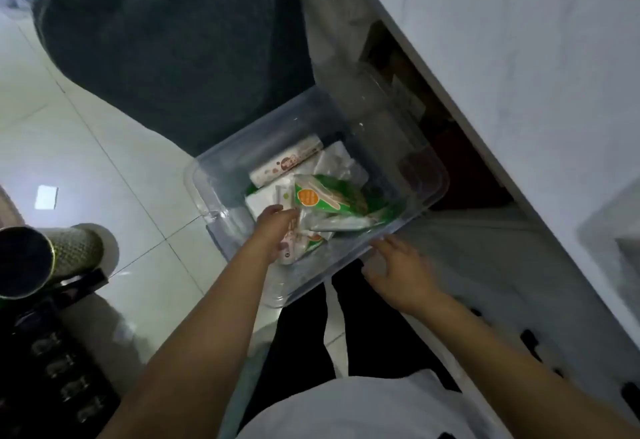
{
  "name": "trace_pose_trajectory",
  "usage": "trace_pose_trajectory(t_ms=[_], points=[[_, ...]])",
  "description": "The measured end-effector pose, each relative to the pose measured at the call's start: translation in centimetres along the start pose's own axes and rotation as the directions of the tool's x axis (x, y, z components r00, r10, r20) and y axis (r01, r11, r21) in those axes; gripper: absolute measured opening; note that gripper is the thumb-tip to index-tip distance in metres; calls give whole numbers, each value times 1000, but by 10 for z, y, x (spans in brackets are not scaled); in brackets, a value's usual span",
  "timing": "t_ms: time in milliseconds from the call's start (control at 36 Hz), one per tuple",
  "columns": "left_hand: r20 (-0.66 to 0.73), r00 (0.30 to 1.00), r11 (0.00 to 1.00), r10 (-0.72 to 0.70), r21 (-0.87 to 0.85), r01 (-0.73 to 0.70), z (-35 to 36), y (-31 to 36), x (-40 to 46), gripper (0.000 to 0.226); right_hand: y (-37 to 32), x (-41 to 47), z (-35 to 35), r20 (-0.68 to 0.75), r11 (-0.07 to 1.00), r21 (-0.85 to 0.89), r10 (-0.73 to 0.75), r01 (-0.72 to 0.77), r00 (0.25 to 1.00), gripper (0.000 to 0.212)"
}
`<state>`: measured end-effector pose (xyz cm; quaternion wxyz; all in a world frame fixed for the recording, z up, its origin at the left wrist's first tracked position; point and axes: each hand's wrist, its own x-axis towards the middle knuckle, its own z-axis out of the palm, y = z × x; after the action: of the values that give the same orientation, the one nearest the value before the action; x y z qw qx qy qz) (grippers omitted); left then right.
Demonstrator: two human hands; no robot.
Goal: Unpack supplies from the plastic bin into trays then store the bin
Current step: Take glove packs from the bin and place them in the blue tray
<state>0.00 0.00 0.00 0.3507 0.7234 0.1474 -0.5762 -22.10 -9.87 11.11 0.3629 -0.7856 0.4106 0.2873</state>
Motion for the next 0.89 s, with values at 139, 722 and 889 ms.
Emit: trace_pose_trajectory(t_ms=[139, 722, 889], points=[[-36, 999, 999, -39, -26, 38, 20, 29, 26, 6, 8, 12, -13, 8, 991, 117, 61, -61, 998, 63], [50, 991, 914, -127, -381, 136, 38, 53, 52, 50, 31, -27, 0, -2, 882, 436, 203, -182, 979, 49], [94, 994, 768, 47, -640, 25, 11, 71, -27, 35, -20, -22, -39, 163, 423, 869, 247, -258, 955, 20]])
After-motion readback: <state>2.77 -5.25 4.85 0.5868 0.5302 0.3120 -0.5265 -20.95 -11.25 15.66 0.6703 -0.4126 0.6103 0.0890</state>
